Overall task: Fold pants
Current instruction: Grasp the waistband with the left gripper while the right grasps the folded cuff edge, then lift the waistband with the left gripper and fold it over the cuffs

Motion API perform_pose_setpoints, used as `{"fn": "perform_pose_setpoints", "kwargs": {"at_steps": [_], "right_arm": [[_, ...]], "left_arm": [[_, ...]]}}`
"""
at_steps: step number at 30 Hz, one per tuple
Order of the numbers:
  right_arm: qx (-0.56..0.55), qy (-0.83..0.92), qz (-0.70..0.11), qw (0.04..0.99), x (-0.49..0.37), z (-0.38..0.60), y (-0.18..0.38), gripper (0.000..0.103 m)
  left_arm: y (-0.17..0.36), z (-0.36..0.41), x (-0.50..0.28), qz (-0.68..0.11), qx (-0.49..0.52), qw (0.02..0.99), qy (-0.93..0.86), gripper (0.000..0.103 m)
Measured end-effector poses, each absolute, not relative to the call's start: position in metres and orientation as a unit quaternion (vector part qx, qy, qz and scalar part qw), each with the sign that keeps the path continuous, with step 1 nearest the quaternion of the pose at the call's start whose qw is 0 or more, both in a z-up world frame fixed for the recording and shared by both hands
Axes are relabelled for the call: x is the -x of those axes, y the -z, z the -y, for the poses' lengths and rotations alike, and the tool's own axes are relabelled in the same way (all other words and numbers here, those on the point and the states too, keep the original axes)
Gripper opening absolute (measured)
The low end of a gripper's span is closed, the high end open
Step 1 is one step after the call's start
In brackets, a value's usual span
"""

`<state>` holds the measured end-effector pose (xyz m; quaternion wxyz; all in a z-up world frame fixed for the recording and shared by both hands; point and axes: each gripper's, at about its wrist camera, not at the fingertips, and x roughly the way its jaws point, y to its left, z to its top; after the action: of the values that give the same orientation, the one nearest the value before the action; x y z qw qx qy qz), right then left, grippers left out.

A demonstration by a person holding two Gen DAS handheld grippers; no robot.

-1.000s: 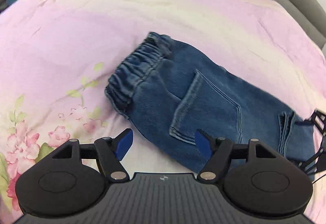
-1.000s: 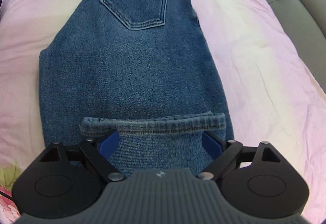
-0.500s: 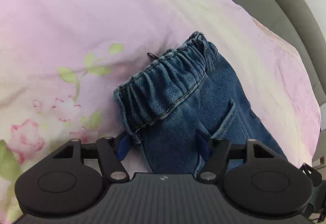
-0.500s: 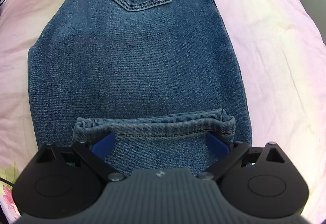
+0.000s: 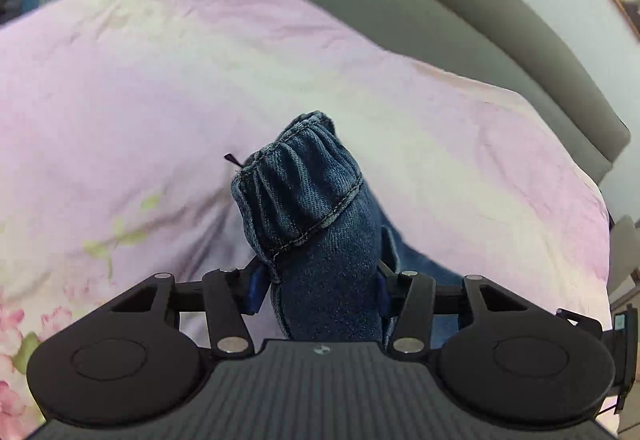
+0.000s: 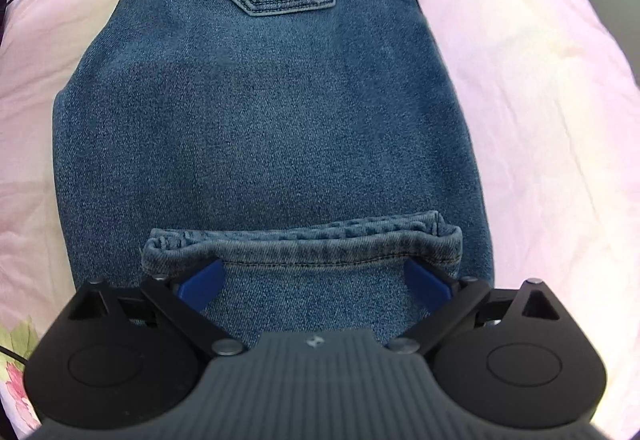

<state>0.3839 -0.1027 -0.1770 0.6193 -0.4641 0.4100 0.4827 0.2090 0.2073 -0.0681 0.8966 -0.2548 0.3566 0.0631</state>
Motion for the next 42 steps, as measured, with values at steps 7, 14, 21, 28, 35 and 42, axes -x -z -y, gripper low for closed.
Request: {"fn": "perform_pose_setpoints", "kwargs": {"at_steps": [7, 14, 21, 28, 35, 42], "right_arm": [[0.371, -0.456, -0.423, 0.689, -0.378, 0.155, 0.128, 0.089], [0.318, -0.398, -0.452, 0.732, -0.36, 0.231, 0.099, 0.086], [0.24, -0.324, -0.495, 0.769, -0.34, 0.306, 0.09, 0.083], [0.212, -0.308, -0.494, 0.785, -0.315, 0.347, 0.093, 0.082], [0.183, -0.303, -0.514, 0.781, -0.307, 0.367, 0.111, 0.081], [0.208, -0.274, -0.511, 0.788, -0.297, 0.369, 0.109, 0.073]], "left_arm": [[-0.009, -0.126, -0.212, -0.311, 0.167, 0.935, -0.009, 0.054], [-0.049, -0.005, -0.228, -0.306, 0.058, 0.949, 0.044, 0.047], [-0.025, 0.129, -0.242, -0.325, -0.081, 0.937, 0.099, 0.044], [0.049, 0.243, -0.25, -0.377, -0.195, 0.892, 0.157, 0.043], [0.116, 0.295, -0.239, -0.409, -0.268, 0.85, 0.198, 0.047], [0.128, 0.273, -0.239, -0.419, -0.225, 0.841, 0.257, 0.077]]}}
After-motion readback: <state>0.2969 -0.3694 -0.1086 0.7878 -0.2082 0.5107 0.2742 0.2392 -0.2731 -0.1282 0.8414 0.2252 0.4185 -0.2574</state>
